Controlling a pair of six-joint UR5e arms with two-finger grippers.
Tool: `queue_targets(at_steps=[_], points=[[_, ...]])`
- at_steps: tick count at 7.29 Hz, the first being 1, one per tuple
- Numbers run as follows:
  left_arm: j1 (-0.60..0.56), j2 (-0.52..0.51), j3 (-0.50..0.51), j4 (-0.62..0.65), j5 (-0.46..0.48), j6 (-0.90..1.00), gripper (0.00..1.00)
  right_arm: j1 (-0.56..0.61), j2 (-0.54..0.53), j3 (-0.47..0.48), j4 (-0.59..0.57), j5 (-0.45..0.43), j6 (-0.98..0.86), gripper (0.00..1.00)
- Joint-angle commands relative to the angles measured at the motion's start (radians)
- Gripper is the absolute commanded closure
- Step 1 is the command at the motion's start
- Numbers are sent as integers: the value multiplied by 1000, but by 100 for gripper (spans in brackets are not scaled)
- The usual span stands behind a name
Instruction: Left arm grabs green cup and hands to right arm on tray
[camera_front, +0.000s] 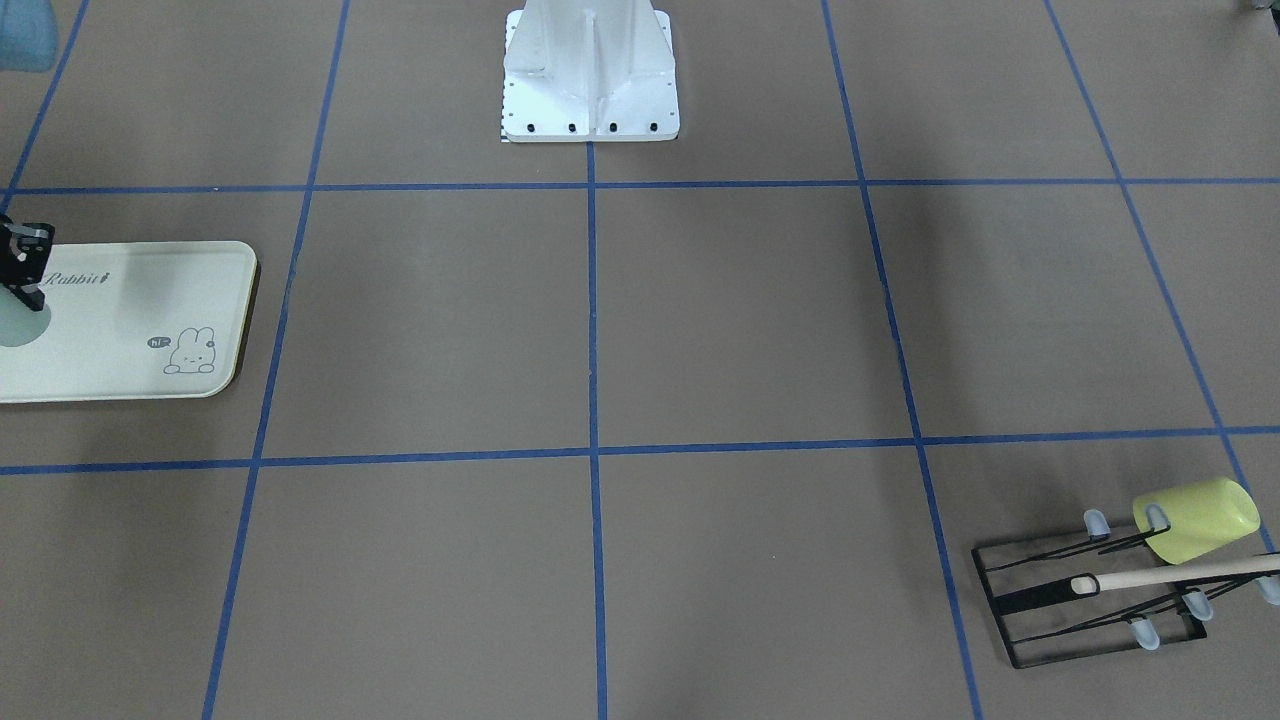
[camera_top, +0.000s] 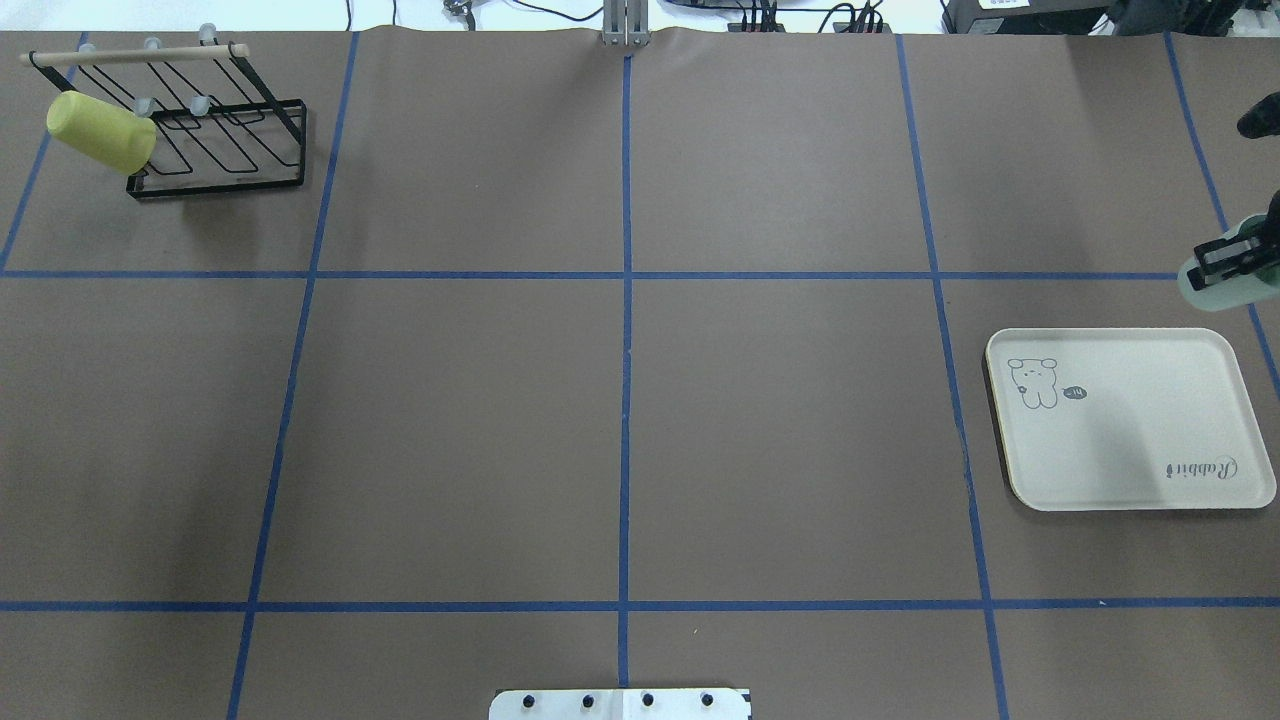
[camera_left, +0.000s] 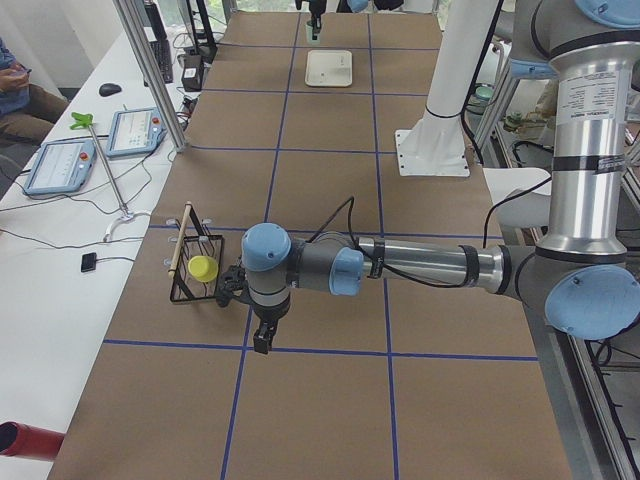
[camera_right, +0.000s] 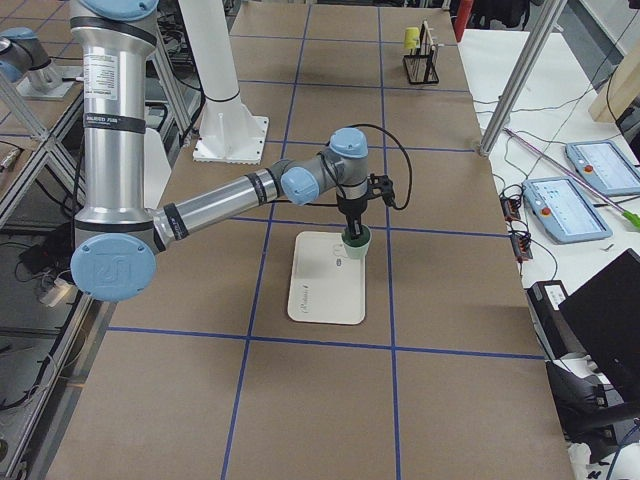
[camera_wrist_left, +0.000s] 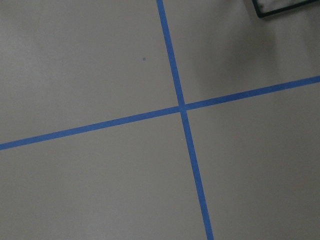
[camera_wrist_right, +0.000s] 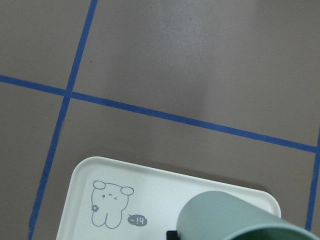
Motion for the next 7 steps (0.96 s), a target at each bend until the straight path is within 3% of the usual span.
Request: queue_targets(at_steps=[1, 2, 4, 5, 6, 7], points=[[1, -1, 0, -6, 1, -3, 0, -148, -32, -20, 52, -80, 57, 91], [1, -1, 0, -8, 0, -3, 0, -172, -32, -22, 52, -84, 57, 90], [1, -3, 0, -9, 1, -3, 0, -218, -20, -83, 56, -97, 57, 66], [1, -3, -1, -11, 1, -3, 0, -218, -17, -86, 56, -100, 57, 28], [1, -3, -1, -13, 1, -3, 0, -216, -17, -76, 58, -100, 57, 0], [1, -3, -1, -13, 1, -3, 0, -213, -13, -53, 56, -99, 57, 0]])
